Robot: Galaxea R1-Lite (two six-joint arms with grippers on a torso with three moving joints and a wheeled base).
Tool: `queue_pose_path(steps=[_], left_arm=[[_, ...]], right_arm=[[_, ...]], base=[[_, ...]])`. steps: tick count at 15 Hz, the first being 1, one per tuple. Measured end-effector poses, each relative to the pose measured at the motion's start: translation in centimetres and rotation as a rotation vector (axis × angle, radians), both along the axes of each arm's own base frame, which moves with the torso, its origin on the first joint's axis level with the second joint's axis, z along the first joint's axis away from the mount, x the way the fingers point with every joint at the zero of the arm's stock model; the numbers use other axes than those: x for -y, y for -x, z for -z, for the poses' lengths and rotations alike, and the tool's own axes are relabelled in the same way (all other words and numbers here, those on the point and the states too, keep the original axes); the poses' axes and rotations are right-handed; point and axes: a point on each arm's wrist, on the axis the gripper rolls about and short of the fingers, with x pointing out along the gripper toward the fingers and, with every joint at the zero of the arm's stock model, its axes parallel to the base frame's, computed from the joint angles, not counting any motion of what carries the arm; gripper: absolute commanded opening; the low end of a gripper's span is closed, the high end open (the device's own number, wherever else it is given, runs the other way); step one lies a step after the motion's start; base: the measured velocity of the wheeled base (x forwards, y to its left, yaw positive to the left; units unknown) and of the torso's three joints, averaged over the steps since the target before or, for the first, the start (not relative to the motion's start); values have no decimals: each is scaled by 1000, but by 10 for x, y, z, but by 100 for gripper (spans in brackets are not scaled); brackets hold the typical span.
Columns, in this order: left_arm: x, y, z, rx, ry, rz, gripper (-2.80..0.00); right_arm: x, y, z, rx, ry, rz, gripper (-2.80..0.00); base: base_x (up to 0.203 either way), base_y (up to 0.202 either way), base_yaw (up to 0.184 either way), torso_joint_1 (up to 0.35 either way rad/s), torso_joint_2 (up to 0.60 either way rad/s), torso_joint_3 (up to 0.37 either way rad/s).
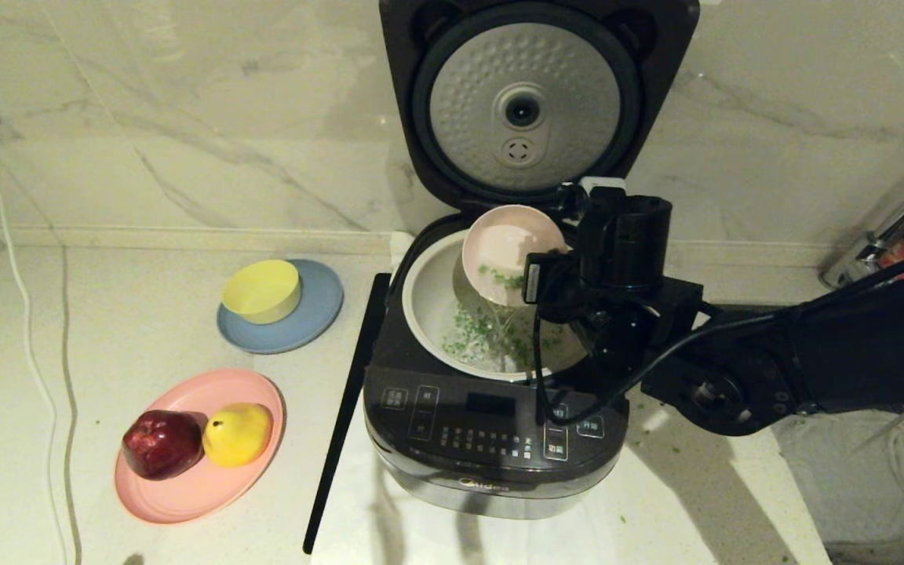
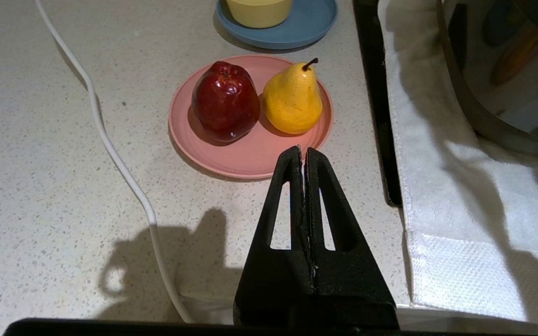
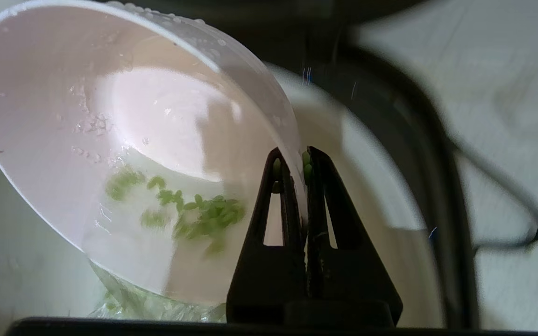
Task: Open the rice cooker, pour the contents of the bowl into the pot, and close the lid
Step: Pour the water from the bowl into the rice cooker
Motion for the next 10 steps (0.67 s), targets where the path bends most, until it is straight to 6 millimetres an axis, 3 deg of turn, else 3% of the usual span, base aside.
queue_pose_path(steps=[10], left_arm=[[0, 0, 0, 0, 0, 0, -280]], right_arm=[[1, 4, -1, 146, 3, 28, -280]], base=[[0, 0, 0, 0, 0, 0]])
